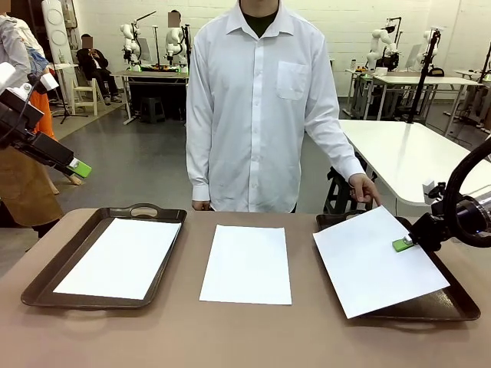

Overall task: Sort the A4 documents.
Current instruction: Place the A4 Paper in the designated Handle tray.

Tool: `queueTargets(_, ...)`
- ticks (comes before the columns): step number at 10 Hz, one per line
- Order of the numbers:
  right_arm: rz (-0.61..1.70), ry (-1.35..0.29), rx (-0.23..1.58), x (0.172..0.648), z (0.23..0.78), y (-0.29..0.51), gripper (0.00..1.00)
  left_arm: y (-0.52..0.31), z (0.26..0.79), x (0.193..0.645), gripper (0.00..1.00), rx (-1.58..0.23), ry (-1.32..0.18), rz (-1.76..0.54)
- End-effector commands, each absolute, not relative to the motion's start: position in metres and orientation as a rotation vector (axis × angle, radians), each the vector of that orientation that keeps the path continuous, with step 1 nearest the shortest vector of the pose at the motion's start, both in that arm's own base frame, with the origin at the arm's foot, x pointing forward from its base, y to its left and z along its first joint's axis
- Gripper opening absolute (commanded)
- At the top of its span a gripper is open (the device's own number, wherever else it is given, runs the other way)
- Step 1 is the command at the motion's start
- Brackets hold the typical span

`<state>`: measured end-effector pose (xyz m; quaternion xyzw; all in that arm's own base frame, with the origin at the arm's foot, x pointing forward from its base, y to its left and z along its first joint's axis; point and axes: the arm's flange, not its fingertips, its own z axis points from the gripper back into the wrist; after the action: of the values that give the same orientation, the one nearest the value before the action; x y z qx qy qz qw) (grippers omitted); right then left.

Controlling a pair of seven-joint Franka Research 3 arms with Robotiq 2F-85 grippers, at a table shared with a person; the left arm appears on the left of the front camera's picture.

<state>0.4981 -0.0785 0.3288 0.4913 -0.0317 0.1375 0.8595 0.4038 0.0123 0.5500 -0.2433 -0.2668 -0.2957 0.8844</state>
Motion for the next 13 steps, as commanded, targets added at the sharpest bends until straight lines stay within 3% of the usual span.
queueTargets(1,0.217,-0.068,1.0,0.501,0.32,-0.086,0.01,0.013,0.549,0.403,0.83,-0.497,-0.561,-0.634)
queueTargets(13,0.123,0.033,0.865,0.53,0.303,-0.107,0.01,0.013,0.549,0.403,0.83,-0.497,-0.561,-0.634)
